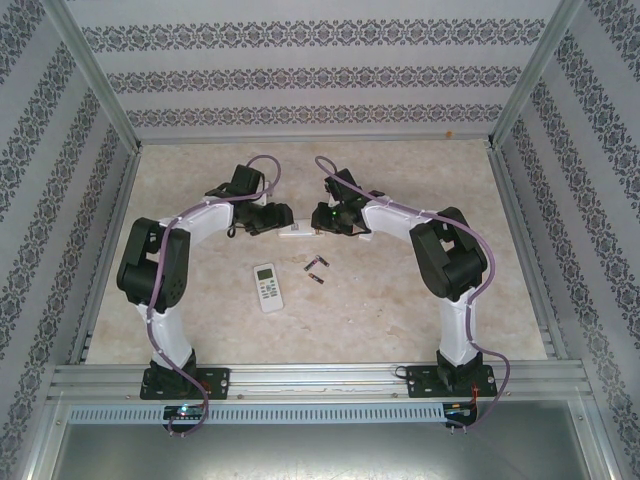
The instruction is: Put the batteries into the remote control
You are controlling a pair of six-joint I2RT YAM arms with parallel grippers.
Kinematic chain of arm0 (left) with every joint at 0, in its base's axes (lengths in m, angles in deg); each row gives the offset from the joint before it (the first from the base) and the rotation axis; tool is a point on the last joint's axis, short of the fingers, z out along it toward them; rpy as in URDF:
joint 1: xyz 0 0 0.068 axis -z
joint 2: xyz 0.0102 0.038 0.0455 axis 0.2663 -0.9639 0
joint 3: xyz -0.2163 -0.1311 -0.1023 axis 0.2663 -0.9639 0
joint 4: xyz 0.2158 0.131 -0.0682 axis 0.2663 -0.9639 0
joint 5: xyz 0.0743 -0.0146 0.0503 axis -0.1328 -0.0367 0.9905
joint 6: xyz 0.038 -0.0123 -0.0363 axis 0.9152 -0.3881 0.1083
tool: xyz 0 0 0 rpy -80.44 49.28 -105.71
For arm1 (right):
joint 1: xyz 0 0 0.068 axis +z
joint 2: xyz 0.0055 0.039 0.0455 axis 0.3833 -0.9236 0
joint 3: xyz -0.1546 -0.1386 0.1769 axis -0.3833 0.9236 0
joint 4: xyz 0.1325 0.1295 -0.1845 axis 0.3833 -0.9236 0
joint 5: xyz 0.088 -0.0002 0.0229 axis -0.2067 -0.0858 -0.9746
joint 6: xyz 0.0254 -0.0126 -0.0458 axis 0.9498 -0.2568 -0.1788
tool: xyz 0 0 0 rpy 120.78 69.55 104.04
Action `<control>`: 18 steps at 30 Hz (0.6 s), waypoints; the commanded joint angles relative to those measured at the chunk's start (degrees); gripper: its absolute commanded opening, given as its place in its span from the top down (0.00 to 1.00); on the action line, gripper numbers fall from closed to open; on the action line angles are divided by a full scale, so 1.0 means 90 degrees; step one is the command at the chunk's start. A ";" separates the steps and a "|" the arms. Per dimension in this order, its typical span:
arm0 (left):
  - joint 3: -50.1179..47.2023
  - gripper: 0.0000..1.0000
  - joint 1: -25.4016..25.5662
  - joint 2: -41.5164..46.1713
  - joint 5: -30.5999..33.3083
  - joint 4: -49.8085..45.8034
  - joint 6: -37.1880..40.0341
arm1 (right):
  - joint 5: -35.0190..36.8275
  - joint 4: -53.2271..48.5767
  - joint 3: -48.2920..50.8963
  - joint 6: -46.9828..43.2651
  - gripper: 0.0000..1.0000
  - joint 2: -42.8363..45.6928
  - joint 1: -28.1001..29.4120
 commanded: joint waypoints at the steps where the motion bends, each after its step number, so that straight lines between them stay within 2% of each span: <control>1: 0.0222 0.35 -0.0046 -0.0282 0.0066 -0.0254 0.0096 | -0.0123 -0.0043 0.0040 -0.0059 0.74 -0.0111 -0.0074; 18: 0.0444 0.36 -0.0053 -0.0688 0.0134 -0.0296 0.0177 | -0.0134 -0.0031 -0.0148 -0.0028 0.83 -0.0509 -0.0059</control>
